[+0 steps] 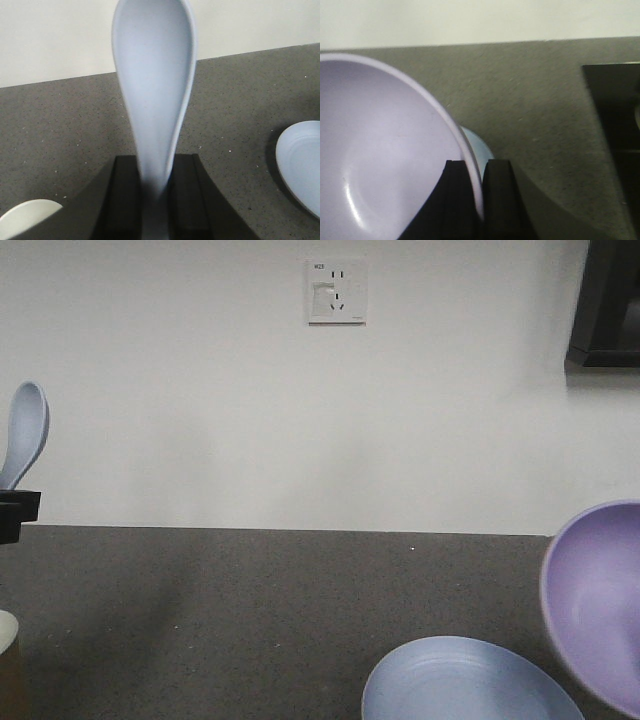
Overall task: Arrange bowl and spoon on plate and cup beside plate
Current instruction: 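Lower the lavender bowl onto the blue plate with the right gripper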
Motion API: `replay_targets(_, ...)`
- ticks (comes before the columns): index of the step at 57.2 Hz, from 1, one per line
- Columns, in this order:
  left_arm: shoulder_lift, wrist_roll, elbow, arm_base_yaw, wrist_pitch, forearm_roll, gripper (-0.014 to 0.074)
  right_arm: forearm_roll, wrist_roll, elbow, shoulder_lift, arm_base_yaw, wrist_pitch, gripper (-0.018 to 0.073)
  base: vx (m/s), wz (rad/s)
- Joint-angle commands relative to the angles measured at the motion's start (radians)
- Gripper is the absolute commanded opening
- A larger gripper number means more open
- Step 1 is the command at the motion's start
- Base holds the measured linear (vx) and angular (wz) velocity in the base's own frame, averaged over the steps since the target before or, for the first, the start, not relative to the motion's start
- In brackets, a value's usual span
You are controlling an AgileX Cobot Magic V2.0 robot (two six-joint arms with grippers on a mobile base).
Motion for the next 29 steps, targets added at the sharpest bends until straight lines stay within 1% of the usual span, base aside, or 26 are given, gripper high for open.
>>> replay_targets(1,-0.015,-0.003,-0.031,-0.006,-0.079,-0.012,-0.0003,0.058,-0.049,-0.03,0.101,0.062,-0.06,-0.0008,0.0,0.0)
replay_targets(10,-0.015,-0.003,-0.031,-0.006,-0.072,-0.014,-0.0003,0.004,-0.002,-0.042,0.294,0.129,-0.067,-0.0008,0.0,0.0)
replay_targets(17,-0.015,-0.003,-0.031,-0.006,-0.069,-0.012,-0.0003,0.002,0.008,-0.074,0.455,0.128,-0.061,-0.0008,0.0,0.0)
replay_targets(29,-0.015,-0.003,-0.031,-0.006,-0.055,-0.011,-0.0003,0.029,0.016,-0.159,0.625,0.128,-0.06,-0.0008,0.0,0.0)
